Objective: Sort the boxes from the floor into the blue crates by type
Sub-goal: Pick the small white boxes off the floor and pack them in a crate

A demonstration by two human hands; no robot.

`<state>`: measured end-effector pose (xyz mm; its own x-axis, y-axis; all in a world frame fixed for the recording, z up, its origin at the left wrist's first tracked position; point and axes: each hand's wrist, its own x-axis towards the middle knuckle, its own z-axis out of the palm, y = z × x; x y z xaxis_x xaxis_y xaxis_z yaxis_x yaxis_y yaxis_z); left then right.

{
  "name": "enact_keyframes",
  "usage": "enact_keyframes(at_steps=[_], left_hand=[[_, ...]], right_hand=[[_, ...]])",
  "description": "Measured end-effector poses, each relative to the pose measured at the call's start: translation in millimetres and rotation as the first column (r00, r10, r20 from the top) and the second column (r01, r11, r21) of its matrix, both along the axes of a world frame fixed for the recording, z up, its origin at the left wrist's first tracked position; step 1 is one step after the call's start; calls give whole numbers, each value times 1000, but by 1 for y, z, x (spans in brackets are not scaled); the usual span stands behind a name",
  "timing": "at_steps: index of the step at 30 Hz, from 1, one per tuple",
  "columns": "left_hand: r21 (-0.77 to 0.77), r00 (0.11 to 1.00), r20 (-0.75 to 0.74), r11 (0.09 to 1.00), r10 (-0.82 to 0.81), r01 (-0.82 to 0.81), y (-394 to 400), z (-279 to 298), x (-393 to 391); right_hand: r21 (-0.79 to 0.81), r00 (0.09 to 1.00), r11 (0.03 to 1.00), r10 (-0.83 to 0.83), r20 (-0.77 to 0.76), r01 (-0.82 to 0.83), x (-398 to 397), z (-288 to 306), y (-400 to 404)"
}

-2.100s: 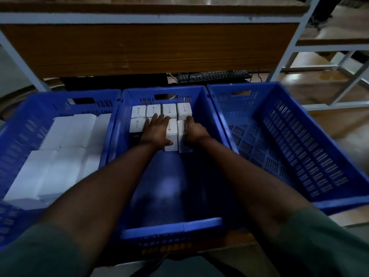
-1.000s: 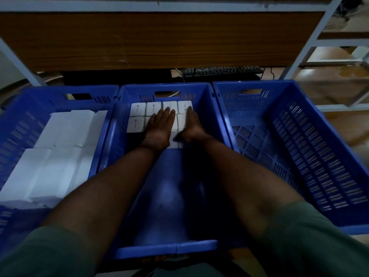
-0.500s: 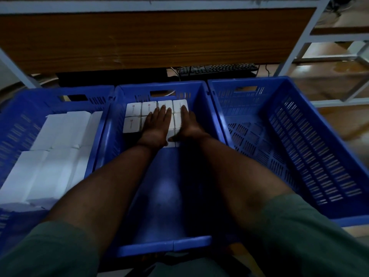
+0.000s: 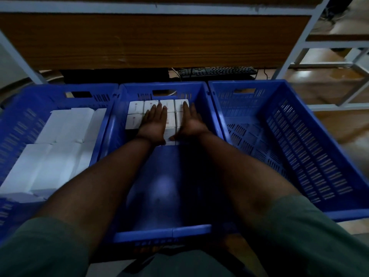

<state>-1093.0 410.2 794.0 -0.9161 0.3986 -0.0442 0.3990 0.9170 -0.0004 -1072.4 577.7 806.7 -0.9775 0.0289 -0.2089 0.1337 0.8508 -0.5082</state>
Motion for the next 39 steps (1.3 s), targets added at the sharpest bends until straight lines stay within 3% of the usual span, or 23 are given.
enact_keyframes(at_steps=[4,7,11,14,17,22,27,31,35,39], left_hand=[[-2,998,67,1000,14,-14,-2,15,5],[58,998,41,997,-55,52,-9,32,26],[290,999,11,956,-53,47,-39,67,77],[363,982,-164,931,99,-33,-76,86,128],[397,916,-294,907,274,-144,-116,100,188],[510,822,-320,817,471,-269,-178,99,283],[649,662,-287,649,693,-398,-246,65,412],[663,538,-193,513,820,-545,-296,15,537],[678,362,-66,309,930,-668,-335,-33,661],[679,124,46,60,991,-732,-351,-68,768]], right_hand=[[216,990,967,140,-11,-134,14,23,-4],[370,943,903,291,-160,-216,42,40,-11],[119,874,952,306,-378,-282,85,63,-29],[82,778,938,327,-537,-337,114,78,-44],[12,662,855,410,-627,-519,146,90,-72],[-34,513,696,494,-702,-717,208,106,-149],[-114,484,554,587,-649,-825,291,98,-234],[-201,437,395,714,-548,-897,379,69,-310],[-289,348,227,796,-495,-930,470,33,-390],[-412,284,93,856,-432,-906,558,2,-453]])
